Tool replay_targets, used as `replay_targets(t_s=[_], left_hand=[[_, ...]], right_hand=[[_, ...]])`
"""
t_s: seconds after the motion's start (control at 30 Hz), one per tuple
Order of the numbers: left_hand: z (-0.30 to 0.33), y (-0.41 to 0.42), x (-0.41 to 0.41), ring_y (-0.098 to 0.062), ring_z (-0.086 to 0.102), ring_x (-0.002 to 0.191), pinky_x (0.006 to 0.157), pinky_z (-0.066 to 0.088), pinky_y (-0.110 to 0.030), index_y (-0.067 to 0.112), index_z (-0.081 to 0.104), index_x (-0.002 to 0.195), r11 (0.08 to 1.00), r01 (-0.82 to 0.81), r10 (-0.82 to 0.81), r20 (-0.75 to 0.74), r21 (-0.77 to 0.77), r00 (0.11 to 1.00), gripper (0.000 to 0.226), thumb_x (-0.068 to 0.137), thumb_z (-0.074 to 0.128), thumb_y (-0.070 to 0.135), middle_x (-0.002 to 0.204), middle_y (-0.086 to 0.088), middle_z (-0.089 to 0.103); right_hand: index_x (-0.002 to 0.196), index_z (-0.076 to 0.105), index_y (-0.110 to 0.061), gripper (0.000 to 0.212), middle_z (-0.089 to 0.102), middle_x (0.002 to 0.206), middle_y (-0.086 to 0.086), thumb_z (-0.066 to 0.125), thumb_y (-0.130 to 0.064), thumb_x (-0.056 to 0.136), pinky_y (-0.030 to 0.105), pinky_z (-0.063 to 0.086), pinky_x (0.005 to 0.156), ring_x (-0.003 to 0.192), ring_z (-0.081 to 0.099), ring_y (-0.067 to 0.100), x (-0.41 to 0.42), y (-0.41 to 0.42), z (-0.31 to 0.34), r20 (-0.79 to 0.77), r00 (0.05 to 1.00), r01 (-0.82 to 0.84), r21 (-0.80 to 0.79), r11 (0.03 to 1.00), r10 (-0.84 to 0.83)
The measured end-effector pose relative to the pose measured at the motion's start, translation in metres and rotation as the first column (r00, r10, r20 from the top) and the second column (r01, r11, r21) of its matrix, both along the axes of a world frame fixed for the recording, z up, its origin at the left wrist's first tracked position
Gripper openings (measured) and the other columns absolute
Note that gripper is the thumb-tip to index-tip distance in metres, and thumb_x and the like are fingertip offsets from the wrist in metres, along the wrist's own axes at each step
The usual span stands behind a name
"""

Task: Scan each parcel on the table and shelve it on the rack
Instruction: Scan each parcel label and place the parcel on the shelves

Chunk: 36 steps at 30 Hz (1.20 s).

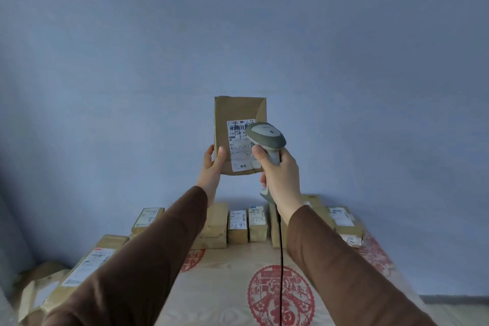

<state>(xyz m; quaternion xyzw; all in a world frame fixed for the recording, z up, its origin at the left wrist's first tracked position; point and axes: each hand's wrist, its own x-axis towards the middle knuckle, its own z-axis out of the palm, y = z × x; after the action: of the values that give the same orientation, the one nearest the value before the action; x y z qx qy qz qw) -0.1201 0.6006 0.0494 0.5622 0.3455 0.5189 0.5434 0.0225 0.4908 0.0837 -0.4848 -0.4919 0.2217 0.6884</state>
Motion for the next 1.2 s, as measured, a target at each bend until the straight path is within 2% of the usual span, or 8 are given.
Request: replay_targets(t_s=[0.07, 0.13, 0.23, 0.4, 0.53, 0.73, 1.1, 1.2], left_hand=[[0.007, 0.0, 0.004, -0.02, 0.048, 0.143, 0.126, 0.028, -0.05, 0.034, 0.025, 0.159, 1.0, -0.002, 0.002, 0.005, 0.008, 1.0, 0.091, 0.082, 0.052, 0.075, 0.153, -0.002, 0.053], [0.011, 0.001, 0.008, -0.022, 0.047, 0.143, 0.126, 0.028, -0.052, 0.034, 0.025, 0.159, 1.0, -0.008, 0.008, 0.008, 0.008, 1.0, 0.091, 0.082, 0.052, 0.075, 0.153, -0.003, 0.053], [0.015, 0.001, 0.012, -0.024, 0.047, 0.144, 0.125, 0.028, -0.053, 0.034, 0.024, 0.159, 1.0, -0.011, 0.01, 0.014, 0.014, 1.0, 0.092, 0.082, 0.053, 0.075, 0.153, -0.005, 0.054], [0.02, 0.0, 0.014, -0.025, 0.046, 0.145, 0.125, 0.028, -0.053, 0.033, 0.023, 0.16, 0.999, -0.009, 0.008, 0.017, 0.036, 1.0, 0.106, 0.072, 0.056, 0.084, 0.155, -0.005, 0.051], [0.022, -0.001, 0.015, -0.027, 0.044, 0.146, 0.126, 0.027, -0.054, 0.032, 0.021, 0.161, 0.999, -0.007, 0.006, 0.016, 0.039, 1.0, 0.116, 0.064, 0.057, 0.087, 0.157, -0.007, 0.048], [0.026, -0.005, 0.014, -0.027, 0.044, 0.146, 0.126, 0.028, -0.054, 0.033, 0.021, 0.161, 0.999, 0.002, -0.002, 0.009, 0.048, 1.0, 0.116, 0.065, 0.057, 0.087, 0.156, -0.008, 0.05], [0.032, -0.015, -0.004, -0.027, 0.042, 0.147, 0.126, 0.027, -0.054, 0.036, 0.023, 0.16, 0.999, -0.025, 0.025, -0.002, 0.048, 1.0, 0.124, 0.057, 0.059, 0.095, 0.158, -0.007, 0.047], [0.037, -0.018, -0.019, -0.027, 0.044, 0.146, 0.125, 0.028, -0.053, 0.034, 0.026, 0.159, 0.997, -0.05, 0.05, 0.003, 0.053, 0.999, 0.116, 0.063, 0.058, 0.092, 0.156, -0.007, 0.049]], right_hand=[[0.105, 0.066, -0.03, 0.042, 0.07, 0.073, -0.001, 0.068, -0.066, 0.083, 0.025, 0.044, 0.044, 0.046, 0.055, 0.013, 0.0, -0.002, 0.005, 0.008, 1.0, -0.009, 0.003, 1.0, 0.009], [0.108, 0.065, -0.029, 0.039, 0.071, 0.076, -0.002, 0.068, -0.063, 0.087, 0.026, 0.045, 0.045, 0.046, 0.056, 0.013, 0.001, -0.003, 0.008, 0.024, 1.0, -0.015, -0.01, 1.0, 0.015], [0.104, 0.065, -0.029, 0.035, 0.066, 0.067, -0.013, 0.067, -0.061, 0.09, 0.026, 0.047, 0.046, 0.046, 0.056, 0.01, 0.002, -0.005, 0.011, 0.06, 0.998, -0.002, -0.025, 1.0, 0.003], [0.107, 0.065, -0.024, 0.038, 0.064, 0.069, -0.01, 0.066, -0.059, 0.092, 0.029, 0.048, 0.048, 0.046, 0.056, 0.011, 0.005, -0.006, 0.015, 0.073, 0.997, 0.014, -0.04, 0.999, -0.011], [0.11, 0.065, -0.024, 0.041, 0.065, 0.071, -0.009, 0.064, -0.06, 0.091, 0.025, 0.047, 0.046, 0.046, 0.056, 0.01, 0.005, -0.009, 0.016, 0.084, 0.996, 0.008, -0.035, 0.999, -0.006], [0.108, 0.065, -0.026, 0.038, 0.064, 0.063, -0.016, 0.065, -0.06, 0.091, 0.023, 0.045, 0.042, 0.045, 0.056, 0.011, 0.004, -0.012, 0.019, 0.066, 0.998, -0.022, -0.019, 1.0, 0.023], [0.105, 0.064, -0.026, 0.037, 0.061, 0.06, -0.016, 0.065, -0.06, 0.092, 0.022, 0.044, 0.044, 0.045, 0.055, 0.012, -0.008, -0.016, 0.021, 0.077, 0.996, -0.053, 0.008, 0.999, 0.052], [0.101, 0.065, -0.026, 0.036, 0.059, 0.058, -0.013, 0.065, -0.06, 0.091, 0.02, 0.044, 0.044, 0.045, 0.054, 0.011, -0.015, -0.012, 0.021, 0.054, 0.996, -0.077, 0.022, 0.997, 0.076]])
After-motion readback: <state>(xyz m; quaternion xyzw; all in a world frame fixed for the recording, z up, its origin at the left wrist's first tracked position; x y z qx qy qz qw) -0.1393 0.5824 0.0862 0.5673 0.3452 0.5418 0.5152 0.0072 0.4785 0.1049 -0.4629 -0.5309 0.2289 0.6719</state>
